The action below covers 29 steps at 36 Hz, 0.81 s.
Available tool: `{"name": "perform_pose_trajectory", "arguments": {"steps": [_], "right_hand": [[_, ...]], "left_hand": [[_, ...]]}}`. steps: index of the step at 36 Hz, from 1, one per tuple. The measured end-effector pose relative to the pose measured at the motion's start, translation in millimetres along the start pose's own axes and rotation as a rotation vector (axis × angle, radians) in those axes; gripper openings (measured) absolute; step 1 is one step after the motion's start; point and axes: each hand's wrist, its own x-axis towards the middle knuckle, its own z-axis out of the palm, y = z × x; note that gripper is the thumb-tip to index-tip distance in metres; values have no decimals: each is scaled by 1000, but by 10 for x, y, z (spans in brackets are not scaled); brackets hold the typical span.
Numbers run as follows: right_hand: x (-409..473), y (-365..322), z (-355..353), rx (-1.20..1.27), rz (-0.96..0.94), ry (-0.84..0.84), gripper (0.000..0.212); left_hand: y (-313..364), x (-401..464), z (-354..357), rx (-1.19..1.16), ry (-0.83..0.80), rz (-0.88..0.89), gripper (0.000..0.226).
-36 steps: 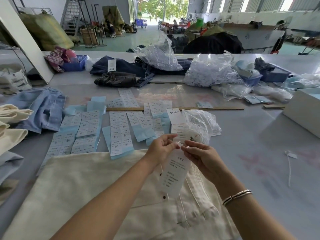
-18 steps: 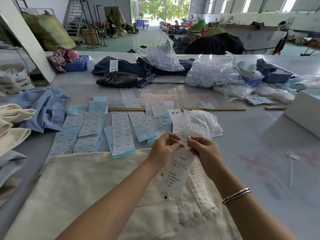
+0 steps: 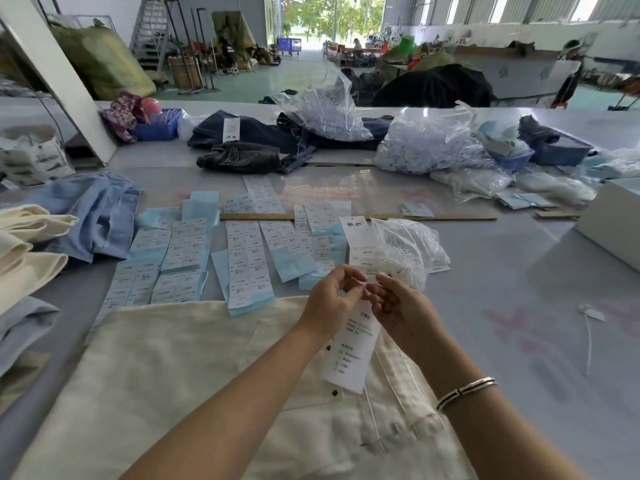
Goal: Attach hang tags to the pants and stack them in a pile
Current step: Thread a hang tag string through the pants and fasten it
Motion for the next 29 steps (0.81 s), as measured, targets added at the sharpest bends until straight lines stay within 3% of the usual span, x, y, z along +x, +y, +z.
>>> {"name": "perform_pose_trajectory", "arguments": {"steps": [6,17,21,29], "right_hand": [[45,21,-50,-44,-30,65,13],[-5,71,40,-99,-48,61,8],[-10,91,70,-59,-39,71,23],[-14,116,85,-51,-63,70,22]], "left_hand": [[3,-12,-15,101,-9,27,17],[20,15,45,34,49,36,19],[-15,25,69,27,95,22,20],[-40,32,90,30,133,44,22]]}}
